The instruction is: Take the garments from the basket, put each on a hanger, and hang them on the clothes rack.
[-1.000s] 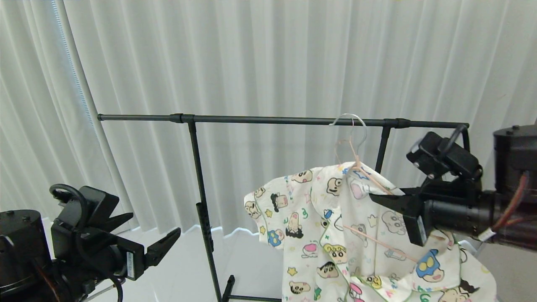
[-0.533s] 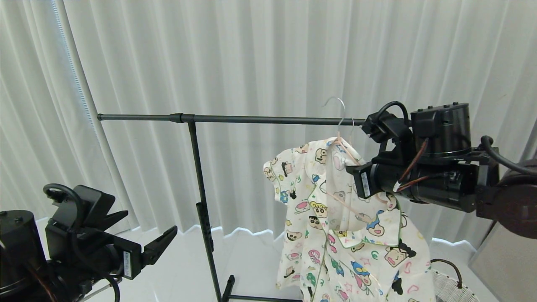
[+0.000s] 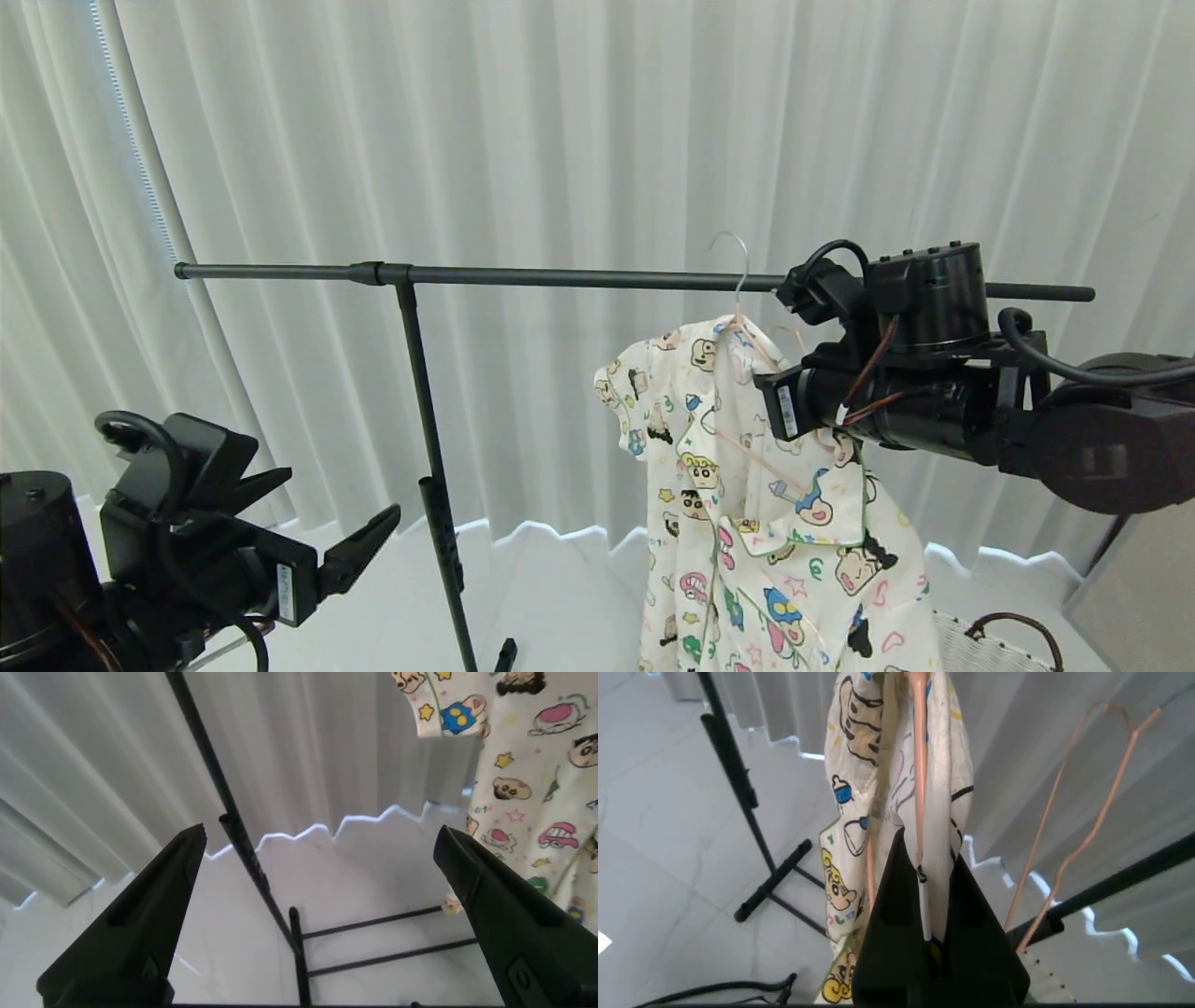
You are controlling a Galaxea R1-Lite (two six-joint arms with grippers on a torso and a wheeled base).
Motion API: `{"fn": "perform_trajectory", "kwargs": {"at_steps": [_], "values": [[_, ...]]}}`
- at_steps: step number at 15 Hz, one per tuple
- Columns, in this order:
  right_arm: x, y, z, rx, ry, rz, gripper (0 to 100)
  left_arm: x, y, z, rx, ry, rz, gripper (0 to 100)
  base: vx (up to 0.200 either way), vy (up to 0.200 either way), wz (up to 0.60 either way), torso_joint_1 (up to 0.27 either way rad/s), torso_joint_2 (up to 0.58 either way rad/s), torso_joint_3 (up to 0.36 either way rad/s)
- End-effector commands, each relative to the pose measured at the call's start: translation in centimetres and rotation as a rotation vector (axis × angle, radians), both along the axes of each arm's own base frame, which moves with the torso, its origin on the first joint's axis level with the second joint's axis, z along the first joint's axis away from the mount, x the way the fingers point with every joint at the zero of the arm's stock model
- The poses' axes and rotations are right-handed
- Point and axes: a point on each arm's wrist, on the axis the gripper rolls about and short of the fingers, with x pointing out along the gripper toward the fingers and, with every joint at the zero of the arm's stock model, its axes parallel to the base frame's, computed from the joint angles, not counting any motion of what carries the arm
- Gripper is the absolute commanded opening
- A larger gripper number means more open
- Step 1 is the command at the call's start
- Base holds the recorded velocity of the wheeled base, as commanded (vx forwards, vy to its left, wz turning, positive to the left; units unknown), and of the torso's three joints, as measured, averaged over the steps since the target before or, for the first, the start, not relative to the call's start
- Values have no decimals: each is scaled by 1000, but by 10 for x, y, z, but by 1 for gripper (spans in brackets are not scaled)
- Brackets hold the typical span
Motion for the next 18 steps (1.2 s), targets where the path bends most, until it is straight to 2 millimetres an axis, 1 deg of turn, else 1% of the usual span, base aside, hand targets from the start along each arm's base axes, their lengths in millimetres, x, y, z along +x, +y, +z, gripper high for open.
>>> {"fn": "perform_trajectory", "kwargs": {"at_steps": [1,10,12,15,18], "values": [[1,1,-2,-4,4,-1,0,-1,-2,0,2,0,-15,100,200,0,0,7,-7,-2],[5,3,-12,-25,26,-18,0,-2,-4,-2,5,7,-29,100,200,0,0,4,4,1],[5,3,-14,-29,31,-20,0,-2,-6,-1,5,5,-40,100,0,0,0,0,0,0],[15,6,-27,-49,56,-32,0,-3,-7,-1,5,2,-47,100,0,0,0,0,0,0],[20,9,-38,-68,79,-34,0,-6,-8,-3,8,8,-62,100,0,0,0,0,0,0]]}}
